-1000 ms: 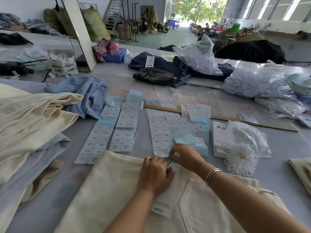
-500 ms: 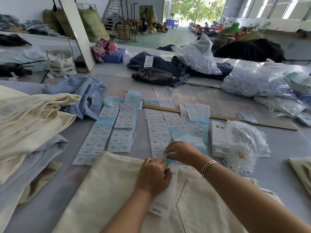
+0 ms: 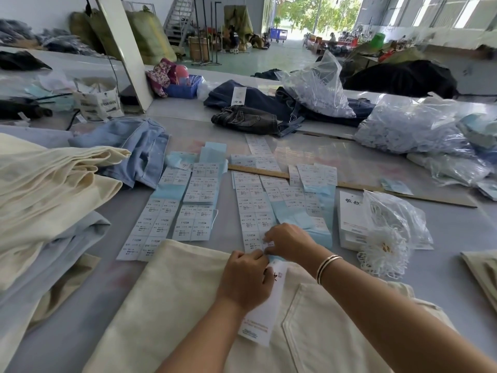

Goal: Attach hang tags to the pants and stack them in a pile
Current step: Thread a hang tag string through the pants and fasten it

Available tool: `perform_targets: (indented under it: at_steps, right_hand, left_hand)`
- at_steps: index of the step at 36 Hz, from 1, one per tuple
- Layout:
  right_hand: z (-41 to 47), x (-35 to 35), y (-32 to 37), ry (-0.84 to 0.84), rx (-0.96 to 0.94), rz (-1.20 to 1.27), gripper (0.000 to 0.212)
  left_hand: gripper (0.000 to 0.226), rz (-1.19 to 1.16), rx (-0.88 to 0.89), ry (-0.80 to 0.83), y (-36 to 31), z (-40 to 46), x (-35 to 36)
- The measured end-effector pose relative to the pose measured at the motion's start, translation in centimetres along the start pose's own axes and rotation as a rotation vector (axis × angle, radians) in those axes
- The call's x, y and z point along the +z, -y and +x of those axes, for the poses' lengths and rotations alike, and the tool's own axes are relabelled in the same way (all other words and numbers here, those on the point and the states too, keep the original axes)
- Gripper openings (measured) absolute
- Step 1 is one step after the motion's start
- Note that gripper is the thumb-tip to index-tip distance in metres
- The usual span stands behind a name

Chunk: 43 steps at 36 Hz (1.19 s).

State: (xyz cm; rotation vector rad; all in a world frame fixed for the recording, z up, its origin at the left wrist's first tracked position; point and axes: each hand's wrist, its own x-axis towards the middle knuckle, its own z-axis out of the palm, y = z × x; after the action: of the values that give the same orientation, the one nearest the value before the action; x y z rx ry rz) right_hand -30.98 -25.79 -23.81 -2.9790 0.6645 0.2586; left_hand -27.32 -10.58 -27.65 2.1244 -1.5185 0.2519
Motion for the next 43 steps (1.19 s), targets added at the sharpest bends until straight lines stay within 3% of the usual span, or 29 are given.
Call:
perform_targets:
  at_steps: [9,13,16,19,26,32,37,43]
  right_hand:
    - [-0.7,0.1,0.9,-0.037,-0.021,-0.130,0.026]
    - [-1.1,0.5,0.9,-0.083,0.005,-0.123,0.025]
    - [-1.1,0.5,0.3,-0.083,0.049,-0.029,0.027]
    - [-1.3,0.2,-0.1,-0.021,0.056,0.078,0.029]
    - [-1.1,0.3,0.9,-0.043,0.062,-0.027,0.030]
    - [-1.5,0.6,0.7,-0.117,0.107,-0.006,0.025]
    - [-1.5,0.2,0.4,-0.058,0.128,0.102,0.028]
    - [-1.1,0.1,1.1,-0.048,0.131,0.027,0.026]
  left_hand:
    - [0.013,0.003,-0.005,0.014,-0.2,0.1,-0.4]
    - [0.004,-0.005,-0.018,0.014,-0.3,0.0,-0.4]
    - [0.023,-0.009,-0.029,0.009,-0.4,0.1,-0.5]
    - [0.015,0.011,-0.023,-0.008,-0.4,0.2,-0.6]
    - [0.003,0.004,-0.021,0.015,-0.3,0.0,-0.5]
    - [0.010,0.000,-0.027,0.011,-0.3,0.1,-0.4]
    - [0.005,-0.006,-0.029,-0.006,-0.3,0.1,-0.3]
    - [0.006,-0.009,-0.015,-0.028,-0.1,0.1,-0.1]
